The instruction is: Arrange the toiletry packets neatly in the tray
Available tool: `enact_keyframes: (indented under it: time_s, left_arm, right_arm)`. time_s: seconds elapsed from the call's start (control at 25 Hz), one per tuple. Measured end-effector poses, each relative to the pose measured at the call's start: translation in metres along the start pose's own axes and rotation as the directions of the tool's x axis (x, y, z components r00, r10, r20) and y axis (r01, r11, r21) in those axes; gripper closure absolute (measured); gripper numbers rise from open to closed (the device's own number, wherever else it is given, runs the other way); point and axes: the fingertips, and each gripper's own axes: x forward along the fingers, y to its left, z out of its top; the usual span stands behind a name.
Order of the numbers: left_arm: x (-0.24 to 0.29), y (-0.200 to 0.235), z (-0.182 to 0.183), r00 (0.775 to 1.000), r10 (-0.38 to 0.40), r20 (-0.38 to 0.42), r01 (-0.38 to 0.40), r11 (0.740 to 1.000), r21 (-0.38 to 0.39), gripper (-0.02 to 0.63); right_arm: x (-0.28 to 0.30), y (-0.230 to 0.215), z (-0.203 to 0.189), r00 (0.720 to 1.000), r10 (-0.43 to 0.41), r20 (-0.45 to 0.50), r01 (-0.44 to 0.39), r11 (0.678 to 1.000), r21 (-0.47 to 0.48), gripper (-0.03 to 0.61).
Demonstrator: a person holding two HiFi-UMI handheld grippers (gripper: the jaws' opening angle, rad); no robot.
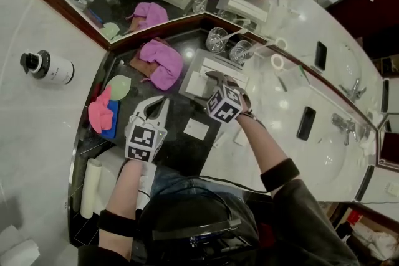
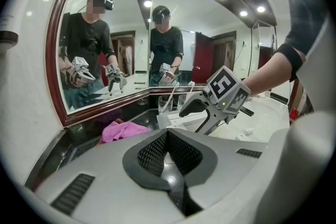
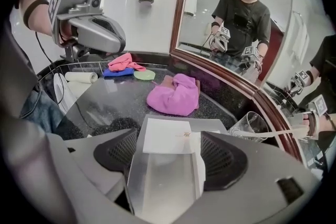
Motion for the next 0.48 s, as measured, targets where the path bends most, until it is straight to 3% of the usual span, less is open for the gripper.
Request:
enact_keyframes:
  time_s: [0.16,0.28,0.48]
  left_arm:
    - [-0.006,-0.006,0.013,1.0,-0.003,0.019,0.004,1.0,-0.009,0.612]
    - [-0.01,-0.008,0.022,0.999,0.011,0.044,-0.011,1.0,0.002,0.612]
    - [-0.016,-0.031,0.037,0.998,-0.015,0.06,0.013,0.999,0.034,0.612]
  right_arm:
    - [-0.03,0.003,0.009,0.998,0.001,0.067,-0.006,0.998,0.068,0.227]
    - [-0.066,-0.003,0.016,0.99,-0.058,0.13,0.041,0.991,0.127,0.378]
    - [-0.13,-0.014,0.014,0.957,-0.199,0.211,0.137,0.951,0.277,0.535]
